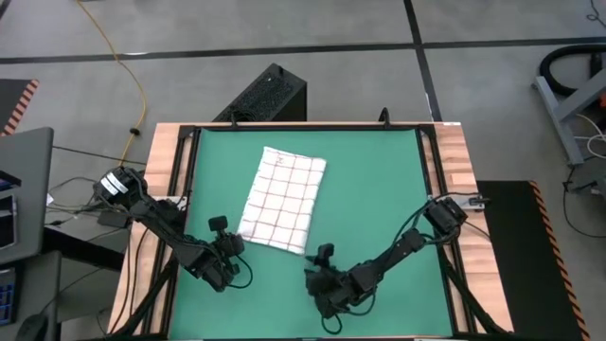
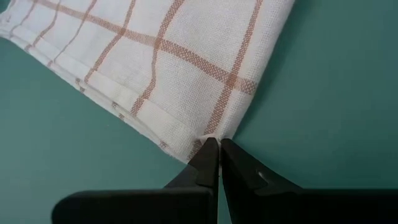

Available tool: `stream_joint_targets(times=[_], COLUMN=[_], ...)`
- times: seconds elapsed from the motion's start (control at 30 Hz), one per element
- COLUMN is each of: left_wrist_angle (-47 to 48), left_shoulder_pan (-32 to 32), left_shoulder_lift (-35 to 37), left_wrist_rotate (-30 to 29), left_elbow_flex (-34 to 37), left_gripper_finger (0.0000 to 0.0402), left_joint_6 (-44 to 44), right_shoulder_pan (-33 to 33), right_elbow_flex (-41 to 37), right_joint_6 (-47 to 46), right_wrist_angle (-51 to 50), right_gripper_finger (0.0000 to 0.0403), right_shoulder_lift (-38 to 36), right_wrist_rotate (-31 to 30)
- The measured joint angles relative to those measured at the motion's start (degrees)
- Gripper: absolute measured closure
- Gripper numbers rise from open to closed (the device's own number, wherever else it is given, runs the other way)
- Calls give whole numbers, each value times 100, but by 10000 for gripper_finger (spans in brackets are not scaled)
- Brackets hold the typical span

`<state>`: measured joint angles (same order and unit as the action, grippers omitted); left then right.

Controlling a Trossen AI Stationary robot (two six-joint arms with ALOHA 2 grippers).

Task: Roll towel
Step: Roll the white towel

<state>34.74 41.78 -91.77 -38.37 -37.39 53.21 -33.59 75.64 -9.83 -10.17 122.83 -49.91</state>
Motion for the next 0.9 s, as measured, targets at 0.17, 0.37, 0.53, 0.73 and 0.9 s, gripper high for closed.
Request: stream_joint_targets(times=[0.17, 0.37, 0.53, 0.73, 0.9], left_wrist_angle=[-2, -18, -20, -22, -22], left_shoulder_pan=[0, -2, -2, -2, -2], left_shoulder_lift=[-2, -2, -4, -7, -7], left_wrist_rotate=[-2, 0, 0, 0, 5], left_elbow_flex=[0, 0, 0, 0, 0], left_gripper_finger=[401, 401, 401, 401, 401], left_joint_6=[-2, 0, -43, -44, -44], right_shoulder_pan=[64, 441, 747, 944, 1025], right_elbow_flex=[2, 2, 9, -55, -155], right_joint_6=[1605, 2030, 2064, 1722, 1621], right_wrist_angle=[637, 723, 632, 319, 253], right_gripper_finger=[148, 145, 145, 145, 148], right_shoulder_lift=[4, 7, 7, 0, -9], right_wrist_rotate=[72, 149, 607, 769, 742])
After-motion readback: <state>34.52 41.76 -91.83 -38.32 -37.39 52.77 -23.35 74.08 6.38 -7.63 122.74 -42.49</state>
